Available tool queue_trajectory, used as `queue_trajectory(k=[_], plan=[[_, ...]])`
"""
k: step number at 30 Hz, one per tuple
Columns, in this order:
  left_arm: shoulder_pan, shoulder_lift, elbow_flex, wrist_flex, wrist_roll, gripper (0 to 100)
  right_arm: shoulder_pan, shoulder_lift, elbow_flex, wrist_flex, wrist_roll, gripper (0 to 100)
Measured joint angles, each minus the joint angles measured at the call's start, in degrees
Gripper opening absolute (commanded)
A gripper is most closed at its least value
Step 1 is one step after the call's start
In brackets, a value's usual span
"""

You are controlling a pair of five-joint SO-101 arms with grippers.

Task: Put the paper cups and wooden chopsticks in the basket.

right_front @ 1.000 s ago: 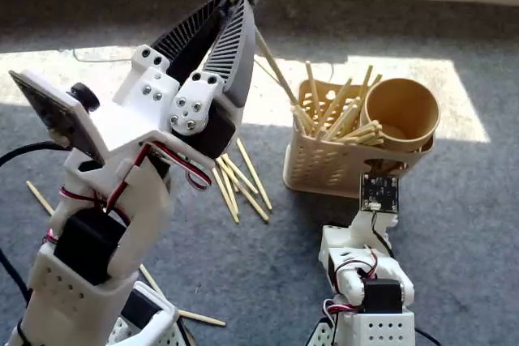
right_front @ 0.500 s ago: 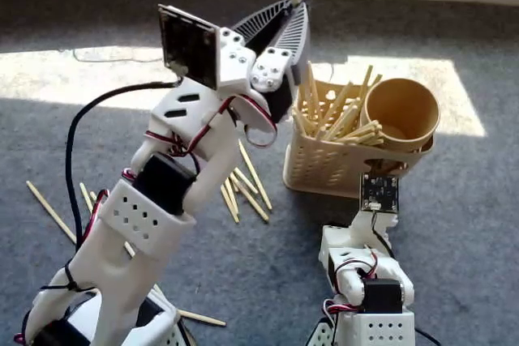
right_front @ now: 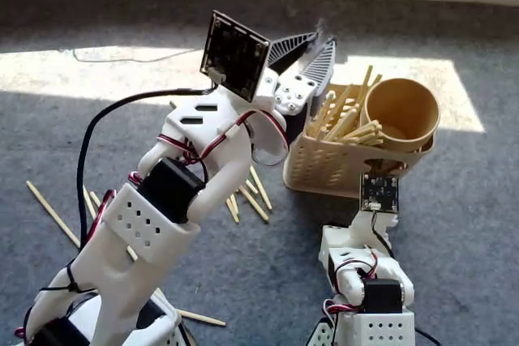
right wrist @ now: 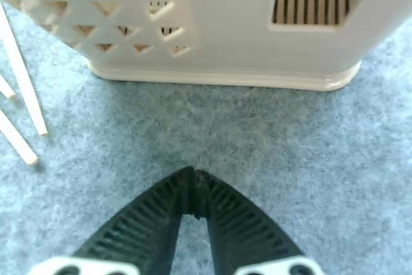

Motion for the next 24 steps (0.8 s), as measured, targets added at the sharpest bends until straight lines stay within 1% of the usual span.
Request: queue_trajectory(k=[4, 6, 14, 19, 24], plan=[[-0.35, 0.0, -0.09, 2.64, 0.0, 9, 0.0, 0.0, 0.0, 0.0, 0.0, 0.8], [-1.67, 0.0, -0.18, 4.75, 0.0, 9, 0.0, 0.0, 0.0, 0.0, 0.0, 0.8], [-13.98, -3.96, 1.93, 14.86, -0.09, 8, 0.0, 0.0, 0.0, 0.0, 0.0, 0.8], [-21.54, -7.47, 5.45, 17.85, 0.18, 8, 0.0, 0.0, 0.0, 0.0, 0.0, 0.8], [-24.88, -7.91, 8.88, 18.73, 0.0, 8, 0.0, 0.0, 0.0, 0.0, 0.0, 0.8]])
